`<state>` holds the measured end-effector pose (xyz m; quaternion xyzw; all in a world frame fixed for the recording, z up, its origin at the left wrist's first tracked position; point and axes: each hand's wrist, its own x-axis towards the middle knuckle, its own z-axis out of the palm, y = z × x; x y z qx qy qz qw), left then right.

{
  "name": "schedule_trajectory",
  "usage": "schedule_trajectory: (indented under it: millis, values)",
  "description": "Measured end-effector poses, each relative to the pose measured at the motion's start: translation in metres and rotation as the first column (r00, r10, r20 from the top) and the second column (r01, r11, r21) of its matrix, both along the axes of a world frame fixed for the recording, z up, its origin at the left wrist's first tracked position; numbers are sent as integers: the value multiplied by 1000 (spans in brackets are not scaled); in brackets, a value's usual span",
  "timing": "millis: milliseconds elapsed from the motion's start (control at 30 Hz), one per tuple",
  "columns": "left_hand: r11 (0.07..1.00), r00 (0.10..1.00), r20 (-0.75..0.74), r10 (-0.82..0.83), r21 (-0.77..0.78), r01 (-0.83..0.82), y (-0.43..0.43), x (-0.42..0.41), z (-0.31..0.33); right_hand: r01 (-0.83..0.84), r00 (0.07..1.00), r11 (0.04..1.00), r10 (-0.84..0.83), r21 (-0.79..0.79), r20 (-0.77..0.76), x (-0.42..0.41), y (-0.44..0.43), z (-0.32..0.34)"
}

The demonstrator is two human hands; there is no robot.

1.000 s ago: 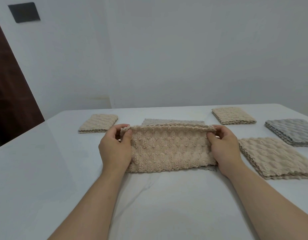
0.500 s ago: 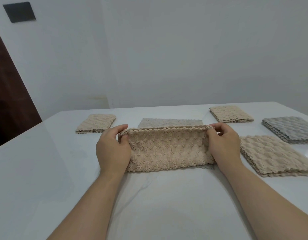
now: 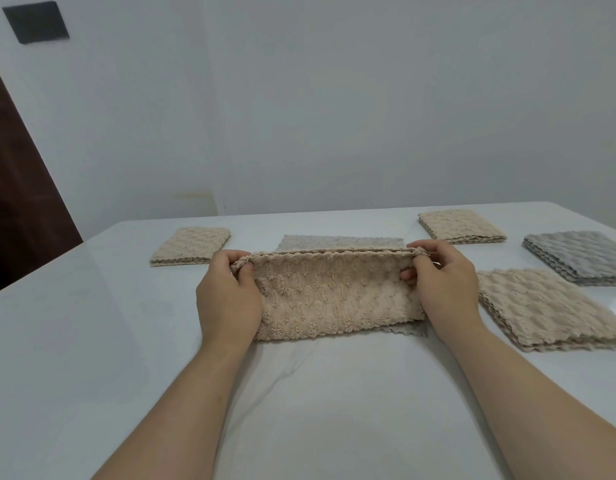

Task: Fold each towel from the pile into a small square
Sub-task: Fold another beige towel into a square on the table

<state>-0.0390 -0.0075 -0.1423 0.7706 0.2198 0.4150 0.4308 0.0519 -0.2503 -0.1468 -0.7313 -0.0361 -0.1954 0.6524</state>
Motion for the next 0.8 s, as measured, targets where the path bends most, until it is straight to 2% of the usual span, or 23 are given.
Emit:
schedule_trajectory:
  millis: [133, 300, 367, 433, 567, 700, 800]
  values:
    - [999, 998, 55, -35, -37, 37, -4, -3, 3, 14, 999, 1000, -15, 12, 44, -5, 1, 2]
    - [996, 973, 216, -85, 55, 75, -7, -8, 9, 51, 986, 998, -56, 34, 157, -9, 1, 6]
    - [990, 947, 287, -142, 55, 132, -7, -9, 10, 19, 986, 999, -25, 39, 162, -10, 1, 7]
    - [981, 937, 294, -187, 11, 192, -5, -9, 9, -21, 988, 999, 16, 33, 152, -11, 1, 7]
    - [983, 983, 123, -137, -105, 150, -2, -5, 7, -16, 999, 988, 22, -154, 40, -7, 1, 2]
    - [993, 991, -121, -51, -116, 37, 0, -1, 3, -43, 999, 921, 31, -386, -37, -8, 2, -1]
    - [995, 974, -223, -37, -94, 16, 5, 0, -2, -29, 999, 881, 16, -471, -33, -12, 3, 4]
